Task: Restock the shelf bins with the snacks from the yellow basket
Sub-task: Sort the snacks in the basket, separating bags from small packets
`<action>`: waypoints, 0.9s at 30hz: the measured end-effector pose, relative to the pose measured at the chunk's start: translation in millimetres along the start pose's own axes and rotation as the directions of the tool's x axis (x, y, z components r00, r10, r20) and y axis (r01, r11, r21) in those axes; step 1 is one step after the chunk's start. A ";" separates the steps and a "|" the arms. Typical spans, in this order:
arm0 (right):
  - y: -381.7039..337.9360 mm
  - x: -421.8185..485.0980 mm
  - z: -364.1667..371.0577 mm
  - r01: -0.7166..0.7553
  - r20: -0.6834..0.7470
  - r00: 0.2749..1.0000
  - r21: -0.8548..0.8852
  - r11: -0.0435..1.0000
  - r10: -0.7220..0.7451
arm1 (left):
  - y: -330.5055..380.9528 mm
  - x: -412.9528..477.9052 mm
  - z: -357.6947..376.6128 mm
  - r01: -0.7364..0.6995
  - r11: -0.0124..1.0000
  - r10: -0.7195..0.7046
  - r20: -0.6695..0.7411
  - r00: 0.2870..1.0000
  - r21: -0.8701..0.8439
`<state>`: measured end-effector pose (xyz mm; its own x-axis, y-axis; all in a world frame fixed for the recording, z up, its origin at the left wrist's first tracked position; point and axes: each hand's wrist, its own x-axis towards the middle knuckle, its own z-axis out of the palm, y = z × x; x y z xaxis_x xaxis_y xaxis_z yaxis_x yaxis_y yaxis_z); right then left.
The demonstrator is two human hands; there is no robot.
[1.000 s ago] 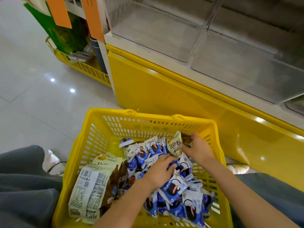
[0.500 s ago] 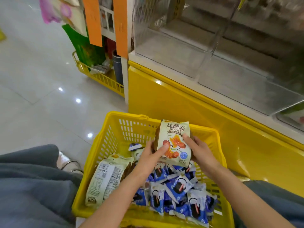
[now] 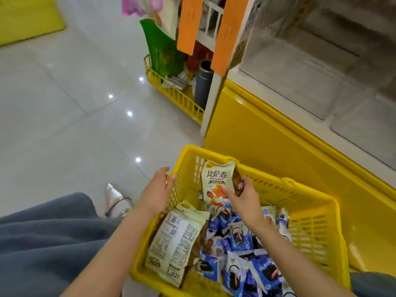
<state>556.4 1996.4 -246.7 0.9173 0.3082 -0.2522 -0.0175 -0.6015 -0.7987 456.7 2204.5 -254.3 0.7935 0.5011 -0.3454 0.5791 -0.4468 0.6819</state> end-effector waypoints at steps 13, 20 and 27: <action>25.7 46.9 70.7 -0.258 0.453 0.860 -0.014 0.966 0.236 | -9.5 1.5 8.4 -0.116 0.990 0.106 -0.121 0.987 -0.084; 36.7 28.5 58.5 -0.103 0.404 0.911 0.038 0.994 0.079 | -6.3 1.5 7.0 -0.111 0.987 0.099 -0.105 0.990 -0.114; 13.6 14.4 33.1 0.137 0.300 0.942 0.066 0.988 -0.150 | 20.9 5.0 -4.8 -0.453 0.891 0.452 -0.100 0.887 0.007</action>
<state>556.2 2017.0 -279.2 0.7474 0.6019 -0.2813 0.0823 -0.5040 -0.8598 471.9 2201.2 -238.7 0.9463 0.3163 0.0662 0.1576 -0.6307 0.7599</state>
